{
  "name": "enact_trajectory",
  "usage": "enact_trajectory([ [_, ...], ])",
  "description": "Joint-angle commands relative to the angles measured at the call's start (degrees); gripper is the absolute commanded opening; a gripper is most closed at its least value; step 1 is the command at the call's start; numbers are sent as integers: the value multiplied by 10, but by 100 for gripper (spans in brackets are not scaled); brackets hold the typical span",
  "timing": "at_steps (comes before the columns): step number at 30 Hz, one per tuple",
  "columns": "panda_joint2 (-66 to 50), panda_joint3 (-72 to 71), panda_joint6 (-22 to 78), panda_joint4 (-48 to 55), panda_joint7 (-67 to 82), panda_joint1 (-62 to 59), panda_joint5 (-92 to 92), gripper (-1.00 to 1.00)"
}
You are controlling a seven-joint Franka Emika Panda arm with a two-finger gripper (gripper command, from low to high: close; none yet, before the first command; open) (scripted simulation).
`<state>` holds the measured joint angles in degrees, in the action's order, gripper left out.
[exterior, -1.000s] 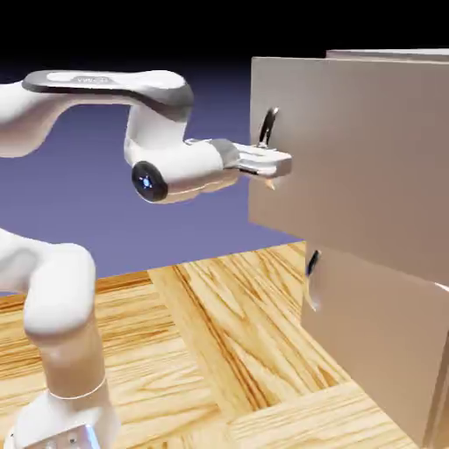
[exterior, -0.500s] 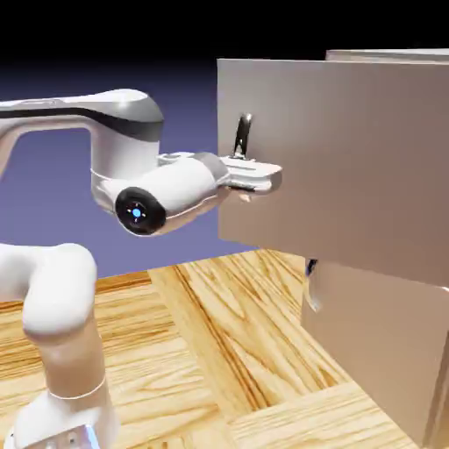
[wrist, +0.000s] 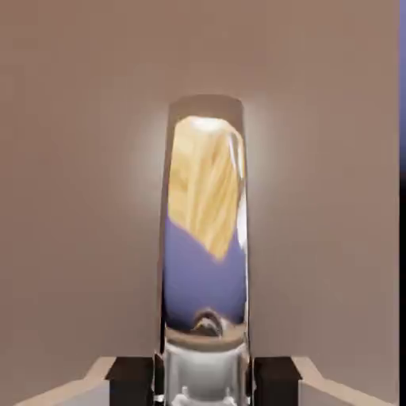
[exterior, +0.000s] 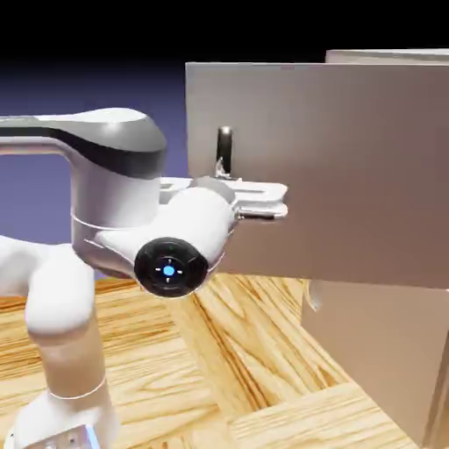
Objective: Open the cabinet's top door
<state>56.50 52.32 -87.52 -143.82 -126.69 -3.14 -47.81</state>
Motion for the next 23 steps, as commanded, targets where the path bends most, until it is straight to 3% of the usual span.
enact_trajectory([
  [1,-9,21,22,21,1,17,12,-100],
  [11,-50,205,192,224,-5,218,96,-100],
  [23,3,348,346,467,-64,461,156,-100],
])
